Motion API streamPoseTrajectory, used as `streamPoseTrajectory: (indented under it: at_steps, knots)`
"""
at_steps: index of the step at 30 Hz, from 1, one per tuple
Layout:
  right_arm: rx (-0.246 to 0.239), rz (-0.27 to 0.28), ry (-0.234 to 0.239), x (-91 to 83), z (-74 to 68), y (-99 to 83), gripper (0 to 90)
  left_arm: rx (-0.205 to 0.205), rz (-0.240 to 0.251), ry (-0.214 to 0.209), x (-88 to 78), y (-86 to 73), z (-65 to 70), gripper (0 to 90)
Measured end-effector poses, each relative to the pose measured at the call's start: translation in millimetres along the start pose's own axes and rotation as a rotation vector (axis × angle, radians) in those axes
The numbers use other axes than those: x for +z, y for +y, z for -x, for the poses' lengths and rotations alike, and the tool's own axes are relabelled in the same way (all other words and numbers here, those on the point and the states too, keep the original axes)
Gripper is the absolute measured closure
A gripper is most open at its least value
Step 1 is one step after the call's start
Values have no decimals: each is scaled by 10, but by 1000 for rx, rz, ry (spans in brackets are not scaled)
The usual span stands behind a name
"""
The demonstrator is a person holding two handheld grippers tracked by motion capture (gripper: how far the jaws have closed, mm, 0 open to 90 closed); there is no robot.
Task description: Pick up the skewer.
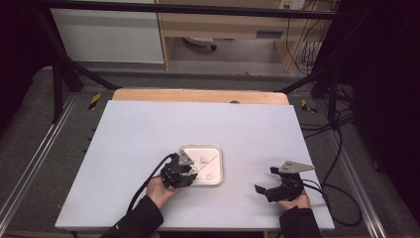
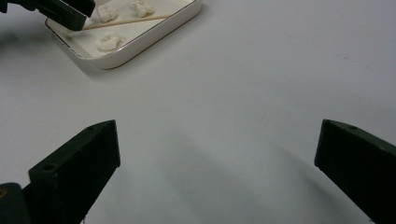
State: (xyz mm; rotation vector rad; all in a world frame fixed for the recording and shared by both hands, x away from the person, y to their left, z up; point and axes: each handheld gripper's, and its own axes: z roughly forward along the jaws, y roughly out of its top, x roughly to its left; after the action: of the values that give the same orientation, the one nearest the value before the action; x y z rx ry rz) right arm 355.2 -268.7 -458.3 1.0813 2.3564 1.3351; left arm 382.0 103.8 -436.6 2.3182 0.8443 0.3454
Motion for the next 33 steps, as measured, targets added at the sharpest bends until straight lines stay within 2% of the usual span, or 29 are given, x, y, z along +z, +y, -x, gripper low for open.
streamPoseTrajectory:
  at_steps: [12, 19, 24, 33]
  knots:
    - [-3, -1, 0, 2, 1, -1, 8, -27, 6, -5, 25, -23, 37, 830]
    - [-1, 1, 3, 1, 0, 1, 9, -31, 9, 22, 26, -30, 73, 872]
    - [-2, -1, 3, 5, 0, -1, 9, -31, 10, 25, 23, -34, 75, 881]
    - [-4, -3, 4, 5, -1, -2, 9, -42, 35, 4, 13, -64, 55, 888]
